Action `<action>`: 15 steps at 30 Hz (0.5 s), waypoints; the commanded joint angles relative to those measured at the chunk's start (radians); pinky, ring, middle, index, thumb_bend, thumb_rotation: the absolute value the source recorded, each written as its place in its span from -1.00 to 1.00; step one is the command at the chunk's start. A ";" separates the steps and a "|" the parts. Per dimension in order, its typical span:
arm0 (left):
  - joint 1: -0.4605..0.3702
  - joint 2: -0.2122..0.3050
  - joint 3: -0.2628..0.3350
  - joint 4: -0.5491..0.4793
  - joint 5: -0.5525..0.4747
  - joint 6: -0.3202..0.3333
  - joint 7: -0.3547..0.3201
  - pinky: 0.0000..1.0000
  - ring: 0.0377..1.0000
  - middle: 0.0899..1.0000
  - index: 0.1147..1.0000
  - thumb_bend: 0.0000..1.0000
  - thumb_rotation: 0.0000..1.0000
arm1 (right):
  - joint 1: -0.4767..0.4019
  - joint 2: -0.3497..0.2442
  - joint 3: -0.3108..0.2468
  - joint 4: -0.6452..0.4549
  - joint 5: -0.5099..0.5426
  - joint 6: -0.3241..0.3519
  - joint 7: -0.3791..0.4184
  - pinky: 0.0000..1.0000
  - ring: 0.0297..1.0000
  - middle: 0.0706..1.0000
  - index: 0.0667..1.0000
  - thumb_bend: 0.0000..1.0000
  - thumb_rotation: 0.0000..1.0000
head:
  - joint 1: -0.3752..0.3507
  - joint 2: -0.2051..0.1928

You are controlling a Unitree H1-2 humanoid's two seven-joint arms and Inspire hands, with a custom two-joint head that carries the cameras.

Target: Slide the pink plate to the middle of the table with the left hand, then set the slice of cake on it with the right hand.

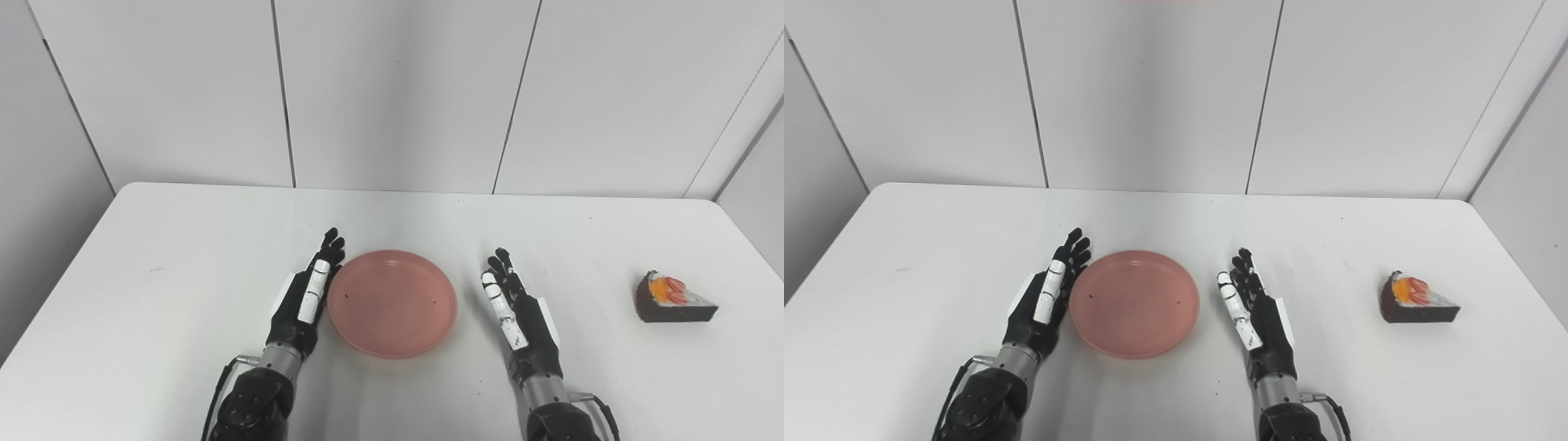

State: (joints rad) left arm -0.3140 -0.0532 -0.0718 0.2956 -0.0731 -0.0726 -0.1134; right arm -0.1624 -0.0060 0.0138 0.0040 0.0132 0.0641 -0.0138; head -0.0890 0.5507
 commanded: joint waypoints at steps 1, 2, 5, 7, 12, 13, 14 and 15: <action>0.021 -0.026 -0.013 0.036 0.016 -0.032 0.012 1.00 1.00 1.00 1.00 0.35 1.00 | -0.022 -0.010 0.007 -0.013 -0.003 -0.009 0.020 1.00 0.90 0.90 0.93 0.18 0.57 | 0.000 0.000; 0.022 -0.027 -0.014 0.037 0.020 -0.033 0.012 1.00 1.00 1.00 1.00 0.36 1.00 | -0.020 -0.014 0.008 -0.015 -0.004 -0.008 0.021 1.00 0.90 0.90 0.93 0.19 0.59 | 0.001 -0.001; 0.026 -0.029 -0.024 0.046 0.040 -0.051 0.013 1.00 1.00 1.00 1.00 0.35 1.00 | -0.021 -0.022 0.006 -0.007 -0.004 -0.025 0.020 1.00 0.88 0.89 0.92 0.18 0.58 | 0.002 -0.007; 0.027 -0.030 -0.030 0.062 0.054 -0.077 0.015 1.00 1.00 1.00 1.00 0.34 1.00 | -0.023 -0.031 0.009 -0.002 -0.013 -0.034 0.019 0.97 0.86 0.87 0.91 0.18 0.61 | -0.001 -0.008; 0.029 -0.039 -0.028 0.101 0.069 -0.134 0.022 0.98 1.00 1.00 1.00 0.40 1.00 | -0.031 -0.054 0.012 0.022 -0.031 -0.060 0.016 0.97 0.86 0.89 0.92 0.17 0.68 | -0.017 -0.014; 0.031 -0.041 -0.028 0.104 0.071 -0.142 0.023 0.97 1.00 1.00 1.00 0.41 1.00 | -0.034 -0.060 0.013 0.029 -0.039 -0.069 0.014 0.96 0.85 0.88 0.92 0.18 0.69 | -0.017 -0.014; 0.033 -0.042 -0.028 0.109 0.071 -0.150 0.023 0.97 1.00 1.00 1.00 0.42 1.00 | -0.037 -0.065 0.013 0.035 -0.048 -0.079 0.011 0.96 0.85 0.88 0.91 0.19 0.70 | -0.023 -0.015; 0.034 -0.043 -0.029 0.112 0.071 -0.155 0.023 0.97 1.00 1.00 1.00 0.41 1.00 | -0.039 -0.070 0.012 0.038 -0.050 -0.088 0.013 0.94 0.85 0.88 0.91 0.20 0.69 | -0.023 -0.015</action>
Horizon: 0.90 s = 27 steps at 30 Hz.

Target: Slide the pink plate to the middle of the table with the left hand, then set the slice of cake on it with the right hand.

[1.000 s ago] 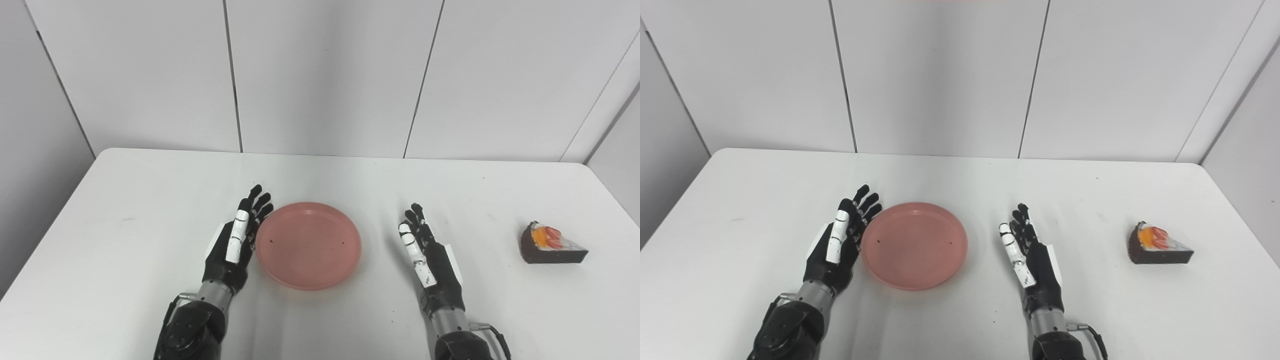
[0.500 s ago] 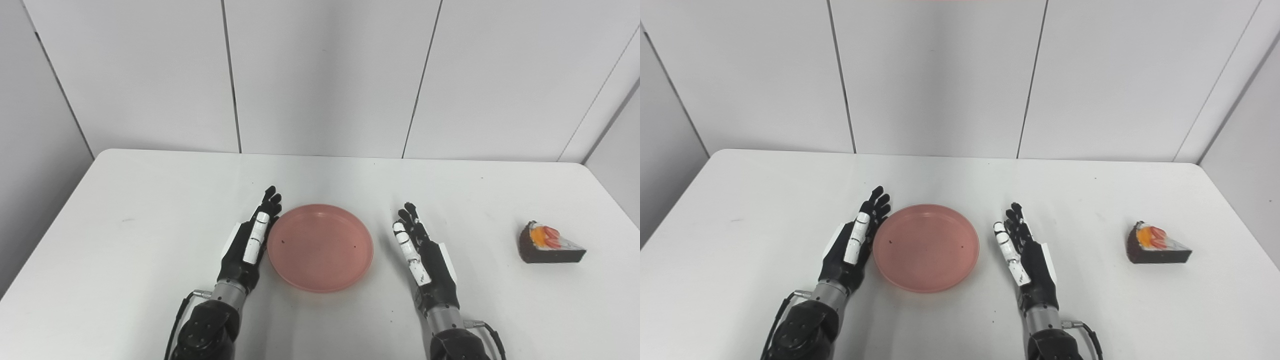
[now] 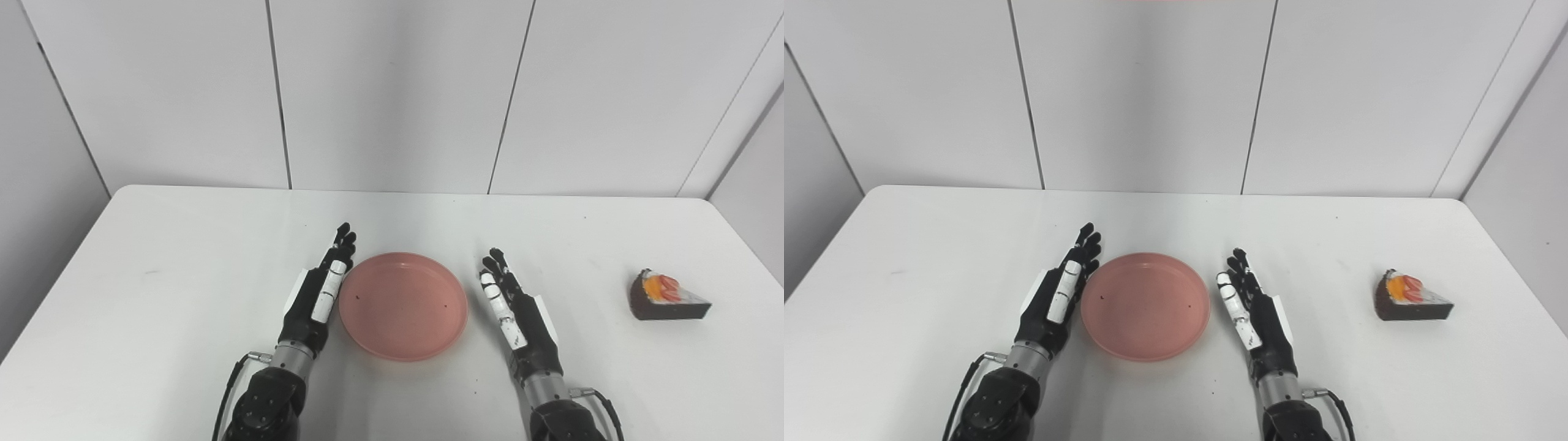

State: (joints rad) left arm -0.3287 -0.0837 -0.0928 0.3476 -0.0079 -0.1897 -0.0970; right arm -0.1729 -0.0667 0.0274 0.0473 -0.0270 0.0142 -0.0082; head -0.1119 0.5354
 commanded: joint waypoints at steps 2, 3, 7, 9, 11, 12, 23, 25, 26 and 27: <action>0.049 -0.012 -0.010 0.065 0.010 -0.045 0.007 0.96 1.00 1.00 1.00 0.42 1.00 | -0.035 -0.019 -0.004 0.002 -0.008 -0.053 0.012 0.96 0.87 0.89 0.92 0.18 0.66 | -0.005 0.001; 0.050 -0.010 -0.012 0.066 0.013 -0.048 0.006 0.96 1.00 1.00 1.00 0.42 1.00 | -0.040 -0.026 -0.009 0.009 -0.010 -0.063 0.007 0.96 0.88 0.90 0.92 0.17 0.65 | -0.009 0.000; 0.052 -0.010 -0.014 0.065 0.018 -0.049 0.005 0.98 1.00 1.00 1.00 0.42 1.00 | -0.060 -0.065 -0.017 0.030 -0.069 -0.116 -0.022 0.82 0.84 0.87 0.89 0.05 0.57 | -0.019 -0.001; 0.051 -0.012 -0.014 0.068 0.018 -0.050 0.007 0.99 1.00 1.00 1.00 0.42 1.00 | -0.072 -0.083 -0.025 0.048 -0.100 -0.148 -0.041 0.79 0.82 0.87 0.88 0.04 0.56 | -0.025 -0.003; 0.050 -0.011 -0.014 0.072 0.019 -0.051 0.007 0.99 1.00 1.00 1.00 0.41 1.00 | -0.081 -0.098 -0.038 0.061 -0.131 -0.165 -0.064 0.74 0.80 0.87 0.90 0.08 0.54 | -0.037 -0.006; 0.051 -0.010 -0.013 0.073 0.019 -0.051 0.007 0.99 1.00 1.00 1.00 0.42 1.00 | -0.084 -0.101 -0.043 0.065 -0.147 -0.169 -0.078 0.72 0.79 0.86 0.89 0.12 0.51 | -0.052 -0.009; 0.054 0.023 -0.008 0.044 0.000 -0.014 -0.033 0.99 1.00 1.00 1.00 0.30 1.00 | -0.133 -0.172 -0.065 0.201 -0.385 -0.288 -0.301 0.63 0.72 0.75 0.76 0.40 0.30 | -0.199 -0.033; 0.057 0.032 -0.008 0.036 -0.002 -0.005 -0.046 0.97 1.00 1.00 1.00 0.29 1.00 | -0.149 -0.188 -0.064 0.245 -0.416 -0.331 -0.349 0.57 0.67 0.70 0.74 0.38 0.23 | -0.212 -0.034; 0.058 0.037 -0.009 0.031 -0.003 0.004 -0.054 0.99 1.00 1.00 1.00 0.28 1.00 | -0.155 -0.194 -0.063 0.259 -0.427 -0.345 -0.367 0.53 0.64 0.68 0.73 0.37 0.19 | -0.212 -0.034; 0.059 0.037 -0.005 0.021 -0.014 0.023 -0.060 0.99 1.00 1.00 1.00 0.28 1.00 | -0.159 -0.199 -0.067 0.266 -0.436 -0.331 -0.378 0.51 0.63 0.67 0.72 0.36 0.18 | -0.225 -0.036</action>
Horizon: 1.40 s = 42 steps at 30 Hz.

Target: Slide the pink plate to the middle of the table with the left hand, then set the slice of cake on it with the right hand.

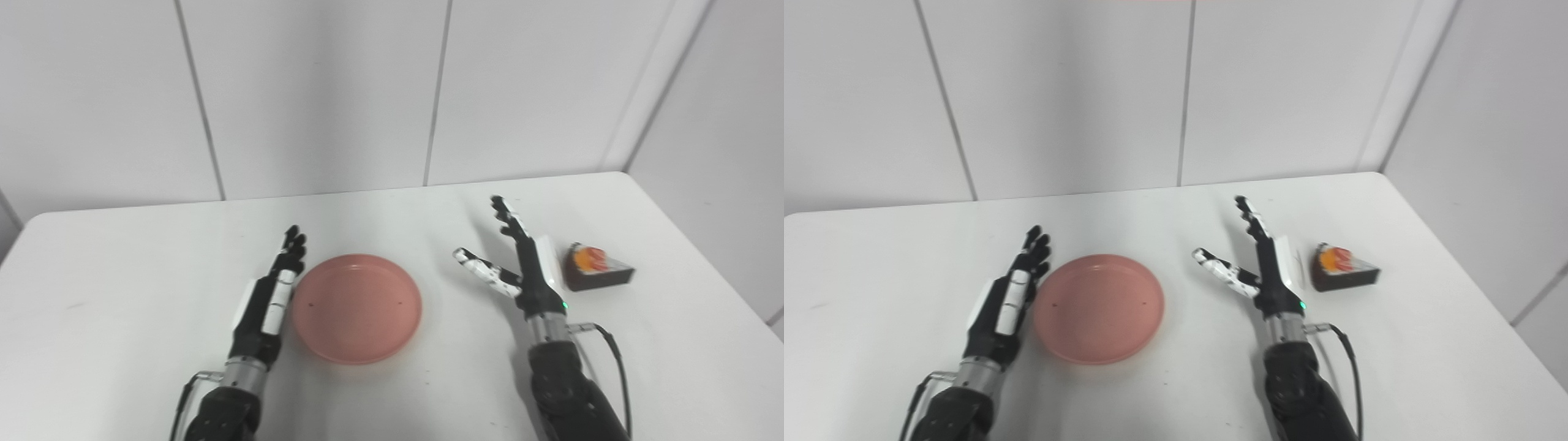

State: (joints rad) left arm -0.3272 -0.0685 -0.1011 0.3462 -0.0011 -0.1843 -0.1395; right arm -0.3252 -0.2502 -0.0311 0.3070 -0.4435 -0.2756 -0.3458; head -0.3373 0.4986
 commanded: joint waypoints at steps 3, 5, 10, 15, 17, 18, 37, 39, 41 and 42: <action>0.058 0.020 0.010 0.013 -0.035 0.025 -0.024 1.00 1.00 1.00 1.00 0.22 1.00 | -0.014 -0.030 -0.023 0.003 -0.028 0.004 -0.048 0.56 0.69 0.73 0.72 0.47 0.18 | -0.005 -0.001; 0.057 0.024 0.009 0.022 -0.027 0.013 -0.022 1.00 1.00 1.00 1.00 0.25 1.00 | -0.023 -0.054 -0.025 0.010 -0.067 0.006 -0.074 0.51 0.65 0.71 0.70 0.47 0.16 | -0.012 0.000; 0.054 0.027 0.012 0.024 -0.035 0.009 -0.035 1.00 1.00 1.00 1.00 0.28 1.00 | -0.027 -0.104 -0.027 -0.015 -0.165 0.088 -0.093 0.46 0.58 0.62 0.64 0.48 0.06 | -0.018 0.001; 0.049 0.031 0.007 0.033 -0.047 0.006 -0.057 1.00 1.00 1.00 1.00 0.31 1.00 | -0.019 -0.152 -0.031 -0.053 -0.214 0.189 -0.059 0.40 0.53 0.58 0.60 0.55 -0.03 | -0.013 0.002; 0.050 0.027 0.007 0.030 -0.047 0.014 -0.052 1.00 1.00 1.00 1.00 0.34 1.00 | -0.007 -0.171 -0.034 -0.089 -0.218 0.238 -0.024 0.40 0.54 0.57 0.59 0.56 -0.08 | -0.010 0.003; 0.051 0.025 0.008 0.028 -0.047 0.019 -0.049 1.00 1.00 1.00 1.00 0.33 1.00 | 0.002 -0.184 -0.037 -0.116 -0.219 0.273 0.005 0.40 0.55 0.57 0.59 0.58 -0.11 | -0.010 0.003; 0.053 0.015 0.002 0.045 -0.021 -0.024 -0.021 1.00 1.00 1.00 1.00 0.24 1.00 | 0.115 -0.332 -0.144 -0.373 -0.150 0.549 0.301 0.33 0.54 0.60 0.58 0.70 -0.31 | -0.007 0.004; 0.054 0.014 0.002 0.044 -0.022 -0.021 -0.019 1.00 1.00 1.00 1.00 0.24 1.00 | 0.122 -0.346 -0.151 -0.367 -0.134 0.549 0.317 0.37 0.55 0.61 0.57 0.74 -0.27 | -0.006 0.007; 0.056 0.014 0.000 0.040 -0.019 -0.019 -0.017 1.00 1.00 1.00 1.00 0.24 1.00 | 0.125 -0.354 -0.154 -0.353 -0.123 0.543 0.319 0.38 0.55 0.61 0.57 0.75 -0.25 | -0.005 0.007; 0.056 0.014 -0.001 0.039 -0.016 -0.019 -0.015 1.00 1.00 1.00 1.00 0.24 1.00 | 0.126 -0.357 -0.154 -0.349 -0.119 0.543 0.321 0.39 0.55 0.61 0.57 0.77 -0.24 | -0.005 0.007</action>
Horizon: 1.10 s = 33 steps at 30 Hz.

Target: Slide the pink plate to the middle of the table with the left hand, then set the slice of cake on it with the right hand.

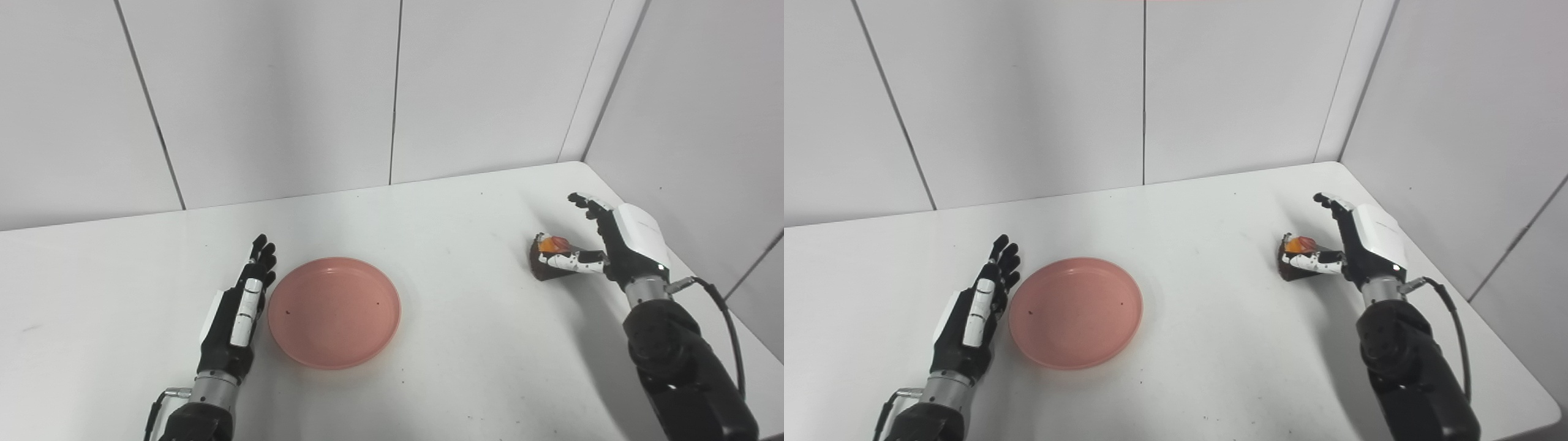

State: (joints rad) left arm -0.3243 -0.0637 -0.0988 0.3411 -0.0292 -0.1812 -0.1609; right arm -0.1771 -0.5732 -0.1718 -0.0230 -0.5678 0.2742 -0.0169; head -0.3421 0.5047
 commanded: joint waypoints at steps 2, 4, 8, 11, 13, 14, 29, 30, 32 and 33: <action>0.055 0.009 -0.004 0.040 0.012 -0.016 0.005 1.00 1.00 1.00 1.00 0.22 1.00 | -0.022 -0.050 -0.007 0.011 0.009 -0.014 0.001 0.40 0.56 0.61 0.57 0.79 -0.18 | -0.001 0.003; 0.057 0.007 -0.003 0.035 0.011 -0.008 0.003 1.00 1.00 1.00 1.00 0.20 1.00 | -0.022 -0.062 0.000 0.032 0.011 -0.018 0.006 0.41 0.57 0.62 0.58 0.81 -0.13 | 0.000 0.004; 0.058 0.006 -0.004 0.033 0.015 -0.009 0.003 1.00 1.00 1.00 1.00 0.20 1.00 | -0.025 -0.071 0.010 0.056 0.019 -0.014 0.011 0.39 0.56 0.62 0.58 0.85 -0.09 | 0.002 0.005; 0.058 0.004 -0.005 0.042 0.020 -0.027 0.009 1.00 1.00 1.00 1.00 0.20 1.00 | -0.029 -0.073 0.016 0.074 0.026 -0.013 0.018 0.43 0.59 0.63 0.59 0.85 -0.07 | 0.001 0.005; 0.058 0.004 -0.005 0.044 0.020 -0.033 0.008 1.00 1.00 1.00 1.00 0.19 1.00 | -0.031 -0.075 0.024 0.080 0.028 -0.022 0.022 0.42 0.60 0.64 0.59 0.86 -0.06 | 0.002 0.007; 0.058 0.003 -0.005 0.045 0.019 -0.036 0.007 1.00 1.00 1.00 1.00 0.19 1.00 | -0.031 -0.076 0.028 0.082 0.029 -0.028 0.023 0.41 0.59 0.63 0.59 0.83 -0.07 | 0.002 0.007; 0.060 -0.002 -0.005 0.048 0.029 -0.045 0.015 1.00 1.00 1.00 1.00 0.21 1.00 | -0.051 -0.059 0.098 0.125 0.012 -0.050 -0.019 0.40 0.50 0.50 0.53 0.86 -0.23 | 0.002 0.013; 0.059 -0.002 -0.005 0.052 0.033 -0.049 0.017 0.99 1.00 1.00 1.00 0.22 1.00 | -0.052 -0.061 0.105 0.129 0.006 -0.056 -0.024 0.39 0.49 0.49 0.53 0.84 -0.25 | 0.002 0.013; 0.058 -0.001 -0.006 0.054 0.038 -0.049 0.020 0.97 1.00 1.00 1.00 0.25 1.00 | -0.055 -0.059 0.112 0.138 0.003 -0.065 -0.038 0.37 0.46 0.46 0.51 0.78 -0.30 | 0.003 0.012; 0.058 -0.001 -0.007 0.054 0.041 -0.046 0.022 0.97 1.00 1.00 1.00 0.25 1.00 | -0.059 -0.055 0.116 0.147 -0.005 -0.068 -0.055 0.35 0.44 0.45 0.49 0.74 -0.32 | 0.003 0.012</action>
State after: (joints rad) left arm -0.3196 -0.0696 -0.1023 0.3406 0.0063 -0.2091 -0.1491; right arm -0.1925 -0.6126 -0.0500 0.1308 -0.5587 0.2514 -0.0282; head -0.3405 0.5154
